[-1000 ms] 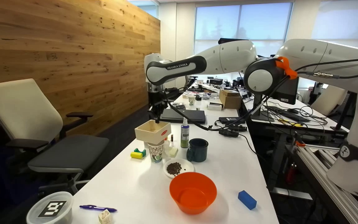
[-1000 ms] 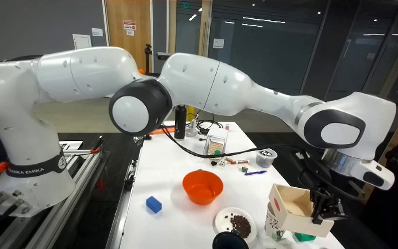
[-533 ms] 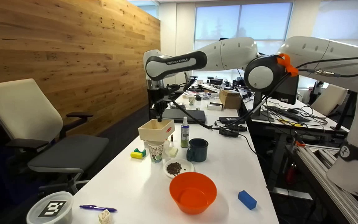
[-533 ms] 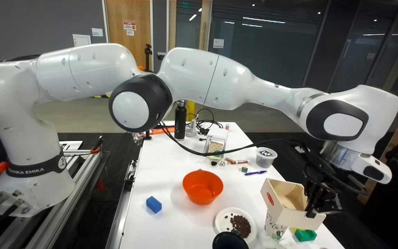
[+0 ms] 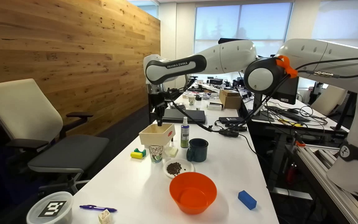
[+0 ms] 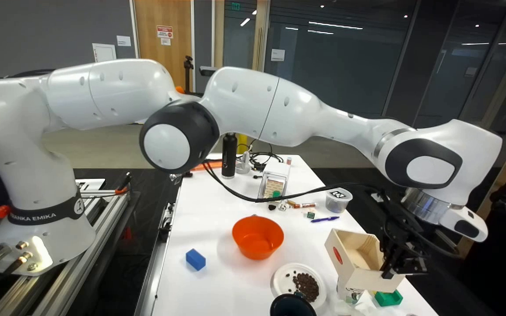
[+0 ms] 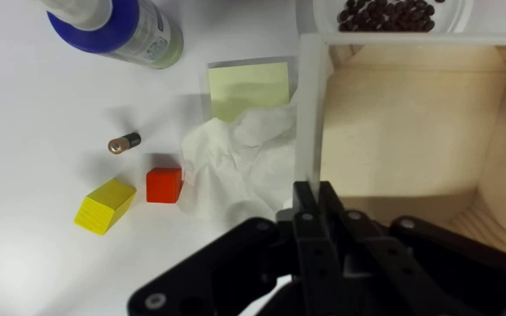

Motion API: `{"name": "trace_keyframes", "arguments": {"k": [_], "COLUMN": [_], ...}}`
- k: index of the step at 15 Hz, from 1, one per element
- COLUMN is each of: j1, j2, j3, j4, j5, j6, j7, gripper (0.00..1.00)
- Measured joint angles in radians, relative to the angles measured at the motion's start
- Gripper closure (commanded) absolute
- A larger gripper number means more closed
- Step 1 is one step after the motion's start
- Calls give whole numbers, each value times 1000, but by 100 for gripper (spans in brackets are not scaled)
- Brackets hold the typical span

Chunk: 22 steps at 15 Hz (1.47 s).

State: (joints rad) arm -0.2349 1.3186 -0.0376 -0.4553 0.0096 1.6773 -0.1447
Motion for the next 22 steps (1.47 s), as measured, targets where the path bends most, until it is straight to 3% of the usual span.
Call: {"name": "trace_keyframes", "arguments": {"k": [6,17,18,19,22], "j1": [-3,-12,-12,-12,-12], "j2": [16,18,18,18,19], "j3": [20,25,25,25,25], "j4": [1,1,1,1,1], "j5": [0,0,0,0,0], "j6": [80,89,89,89,90], "j7": [-53,-75,-77,-79,-90], "gripper": [98,97,69,68,47]}}
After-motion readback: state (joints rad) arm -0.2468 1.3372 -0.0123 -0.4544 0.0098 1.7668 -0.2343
